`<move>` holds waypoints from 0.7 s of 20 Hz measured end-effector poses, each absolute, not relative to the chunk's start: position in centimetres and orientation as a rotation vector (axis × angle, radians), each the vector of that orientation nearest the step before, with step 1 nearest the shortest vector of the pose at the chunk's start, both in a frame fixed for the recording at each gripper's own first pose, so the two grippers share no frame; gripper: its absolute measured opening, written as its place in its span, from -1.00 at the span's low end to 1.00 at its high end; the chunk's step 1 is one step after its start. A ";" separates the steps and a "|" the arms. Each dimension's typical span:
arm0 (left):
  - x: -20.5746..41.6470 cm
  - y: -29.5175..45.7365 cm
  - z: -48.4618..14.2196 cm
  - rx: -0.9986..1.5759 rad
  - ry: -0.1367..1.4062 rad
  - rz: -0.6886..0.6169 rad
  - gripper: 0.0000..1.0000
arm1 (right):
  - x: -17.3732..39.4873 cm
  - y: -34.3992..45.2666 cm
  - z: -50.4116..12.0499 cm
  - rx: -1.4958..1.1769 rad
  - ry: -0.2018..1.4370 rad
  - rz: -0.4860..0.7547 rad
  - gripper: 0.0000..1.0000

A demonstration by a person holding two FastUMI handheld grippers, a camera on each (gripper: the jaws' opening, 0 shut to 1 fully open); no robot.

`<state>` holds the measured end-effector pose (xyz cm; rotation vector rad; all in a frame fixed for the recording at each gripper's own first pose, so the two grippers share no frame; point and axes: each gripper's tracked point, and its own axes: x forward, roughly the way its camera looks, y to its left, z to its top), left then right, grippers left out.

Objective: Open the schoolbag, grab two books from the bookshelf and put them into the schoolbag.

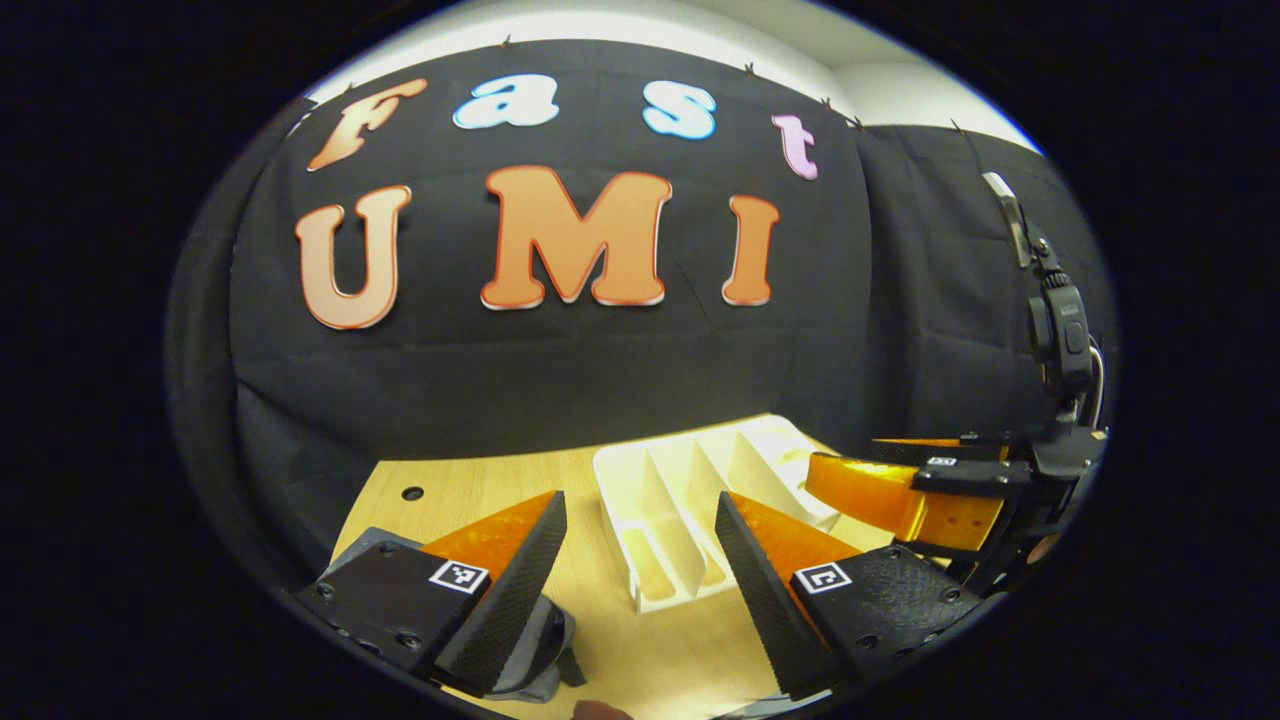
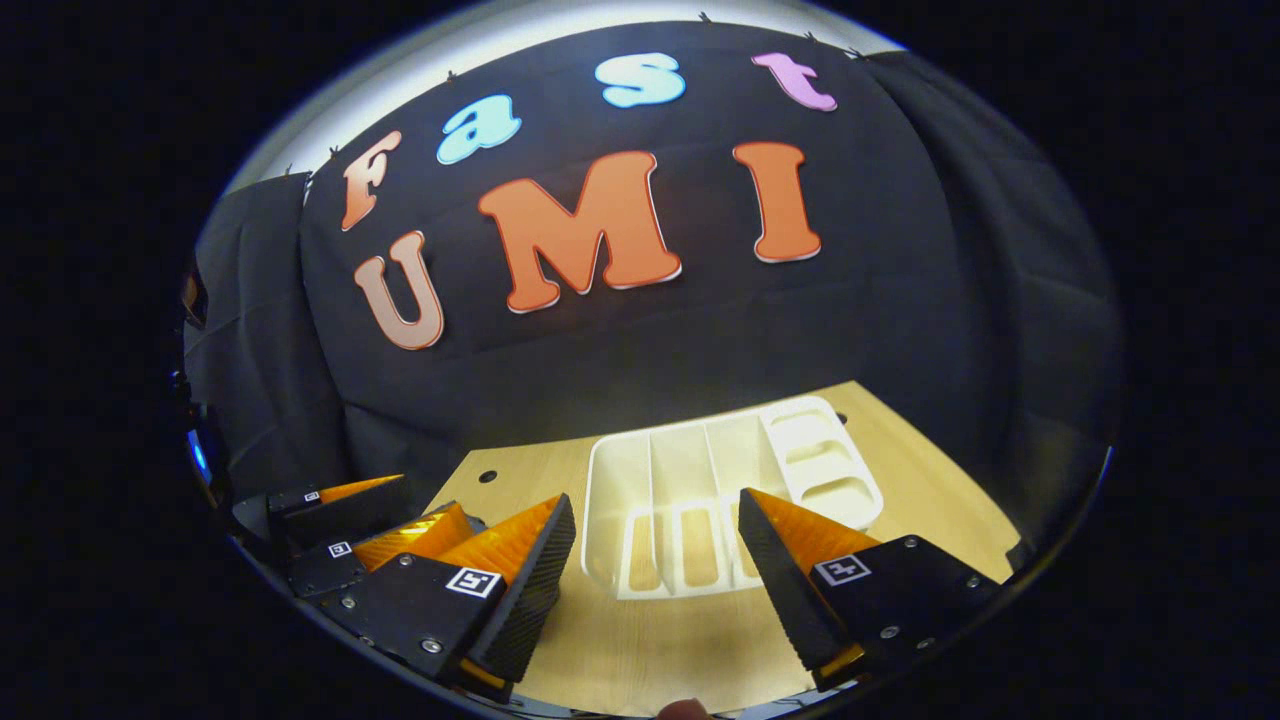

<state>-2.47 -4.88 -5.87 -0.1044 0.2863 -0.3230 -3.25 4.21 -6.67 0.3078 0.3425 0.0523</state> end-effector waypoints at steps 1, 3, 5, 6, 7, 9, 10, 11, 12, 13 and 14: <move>-2.4 -5.2 -4.6 -0.137 0.250 -0.295 0.91 | -3.3 3.5 -5.6 0.286 0.312 0.054 0.95; -2.1 -5.6 -2.6 -0.197 0.192 -0.243 0.91 | -3.5 2.2 -3.7 0.247 0.250 0.055 0.95; -2.2 -5.7 -1.5 -0.229 0.154 -0.195 0.90 | -4.1 0.6 -2.0 0.213 0.198 0.047 0.95; -2.3 -5.7 -1.2 -0.235 0.141 -0.177 0.90 | -4.4 -0.2 -1.8 0.205 0.191 0.036 0.94; -2.3 -5.8 -0.8 -0.240 0.135 -0.166 0.92 | -4.6 -0.8 -1.4 0.206 0.182 0.032 0.94; -2.6 -6.1 -0.4 -0.245 0.125 -0.160 0.93 | -4.8 -2.0 -0.6 0.222 0.160 0.018 0.94; -2.6 -6.3 -0.2 -0.240 0.121 -0.151 0.93 | -5.1 -2.6 -0.4 0.229 0.150 0.008 0.94; -2.6 -6.7 0.2 -0.232 0.115 -0.157 0.94 | -5.3 -2.9 -0.2 0.233 0.140 0.006 0.95; -2.8 -6.9 0.3 -0.222 0.116 -0.152 0.93 | -5.4 -3.2 -0.3 0.231 0.143 -0.004 0.94; -3.0 -7.1 0.5 -0.217 0.110 -0.154 0.93 | -5.5 -3.3 -0.3 0.225 0.143 -0.004 0.95; -3.3 -7.0 0.6 -0.218 0.100 -0.148 0.93 | -5.6 -3.5 -0.2 0.220 0.140 -0.009 0.94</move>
